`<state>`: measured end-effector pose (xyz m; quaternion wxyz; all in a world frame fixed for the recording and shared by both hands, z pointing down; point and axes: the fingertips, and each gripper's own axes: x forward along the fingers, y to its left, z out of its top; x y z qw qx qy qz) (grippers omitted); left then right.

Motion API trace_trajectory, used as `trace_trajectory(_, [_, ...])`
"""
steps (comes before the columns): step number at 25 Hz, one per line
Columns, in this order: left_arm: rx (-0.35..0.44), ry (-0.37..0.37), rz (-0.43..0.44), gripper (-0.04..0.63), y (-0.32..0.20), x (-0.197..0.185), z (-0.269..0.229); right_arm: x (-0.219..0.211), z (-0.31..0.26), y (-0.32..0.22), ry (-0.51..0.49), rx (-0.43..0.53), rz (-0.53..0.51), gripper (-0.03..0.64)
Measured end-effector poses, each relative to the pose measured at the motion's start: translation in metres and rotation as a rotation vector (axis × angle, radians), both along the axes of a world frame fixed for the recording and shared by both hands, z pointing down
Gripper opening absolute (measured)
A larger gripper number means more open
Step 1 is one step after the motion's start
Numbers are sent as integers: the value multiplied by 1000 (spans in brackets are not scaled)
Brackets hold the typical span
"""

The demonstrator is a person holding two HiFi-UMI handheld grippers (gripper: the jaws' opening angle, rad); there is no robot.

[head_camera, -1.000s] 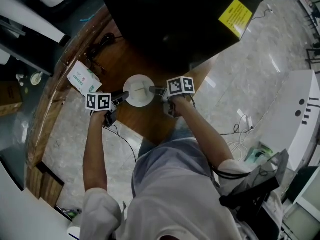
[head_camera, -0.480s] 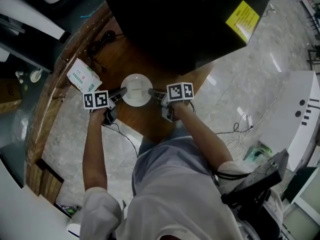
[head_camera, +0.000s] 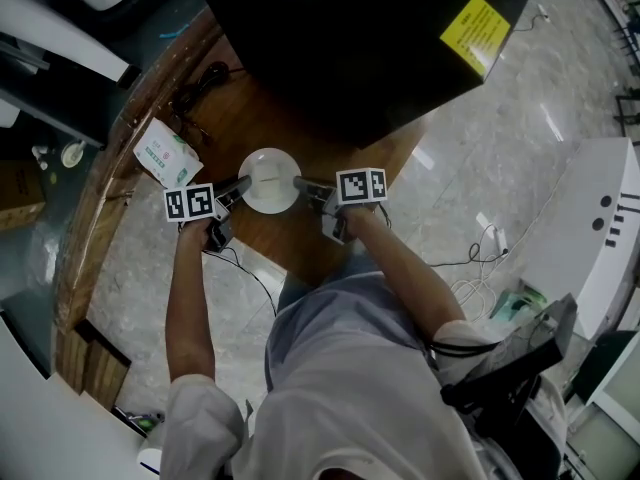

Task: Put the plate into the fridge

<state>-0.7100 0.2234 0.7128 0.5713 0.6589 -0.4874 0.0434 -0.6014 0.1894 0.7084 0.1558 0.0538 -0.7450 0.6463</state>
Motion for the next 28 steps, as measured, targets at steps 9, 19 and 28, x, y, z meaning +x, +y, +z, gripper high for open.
trace_trajectory(9, [0, -9, 23, 156, 12, 5, 0, 5, -1, 12, -29, -75, 26, 25])
trace_trajectory(19, [182, -283, 87, 152, 13, 31, -3, 33, -6, 10, -44, -67, 60, 25])
trace_trajectory(28, [349, -355, -33, 129, -3, 104, -34, 109, -31, -3, -106, -123, 69, 25])
